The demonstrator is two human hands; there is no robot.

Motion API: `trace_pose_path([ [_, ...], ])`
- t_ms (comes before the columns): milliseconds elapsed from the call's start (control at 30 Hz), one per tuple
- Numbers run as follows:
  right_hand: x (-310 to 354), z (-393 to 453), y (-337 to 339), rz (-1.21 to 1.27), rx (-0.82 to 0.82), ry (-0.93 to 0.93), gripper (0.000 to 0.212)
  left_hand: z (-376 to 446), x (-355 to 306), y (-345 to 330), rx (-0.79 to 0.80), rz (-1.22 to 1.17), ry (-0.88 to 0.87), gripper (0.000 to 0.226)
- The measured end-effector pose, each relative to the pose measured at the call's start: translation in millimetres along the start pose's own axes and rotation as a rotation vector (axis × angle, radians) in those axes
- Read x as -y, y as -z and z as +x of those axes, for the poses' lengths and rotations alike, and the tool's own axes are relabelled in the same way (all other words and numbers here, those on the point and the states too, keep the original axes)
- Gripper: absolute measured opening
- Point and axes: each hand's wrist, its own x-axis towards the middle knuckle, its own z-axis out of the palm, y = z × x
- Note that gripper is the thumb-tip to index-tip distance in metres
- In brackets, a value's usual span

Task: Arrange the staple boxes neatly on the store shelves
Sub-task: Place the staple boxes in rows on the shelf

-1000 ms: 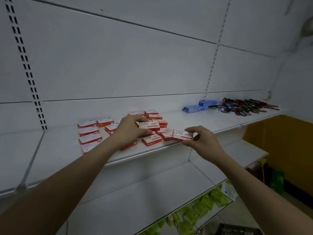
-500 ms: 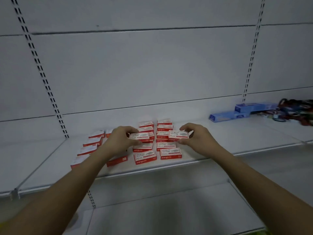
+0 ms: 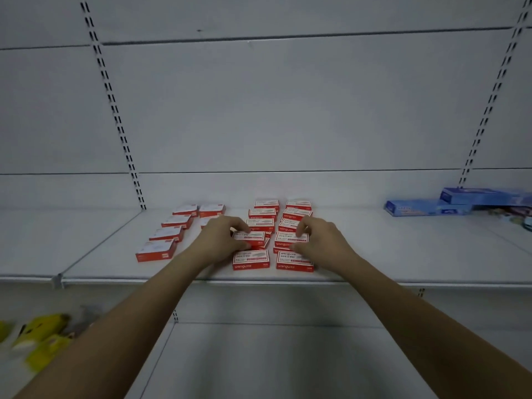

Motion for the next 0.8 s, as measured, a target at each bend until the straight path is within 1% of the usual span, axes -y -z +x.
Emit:
trace_pose_path([
  [200, -3, 4, -4, -0.046, -0.001, 0.011, 0.019, 2, -10, -6, -0.027, 0.045, 0.002, 0.034],
  [267, -1, 4, -4, -0.071, -0.019, 0.024, 0.02, 2, -13, -6, -0.037, 0.071, 0.004, 0.035],
  [367, -2, 3, -2, -0.09, -0.037, 0.05, 0.018, 0, -13, -3, -0.012, 0.11, 0.008, 0.038],
  [467, 1, -1, 8, -0.073, -0.093, 0.05, 0.018, -7, -16, 5, -0.028, 0.142, 0.007, 0.039],
  [567, 12, -4, 17, -0.031, -0.165, 0.113, 0.017, -20, -17, 18, -0.094, 0.151, 0.011, 0.036],
  [633, 24, -7, 17, 0.007, -0.181, 0.182, 0.015, -31, -13, 25, -0.142, 0.171, 0.013, 0.033],
  [700, 37, -11, 9, 0.048, -0.166, 0.252, 0.015, -45, -7, 30, -0.176, 0.199, 0.032, 0.03],
  [800, 62, -20, -16, 0.098, -0.102, 0.326, 0.017, -67, 10, 41, -0.174, 0.289, 0.101, 0.031],
])
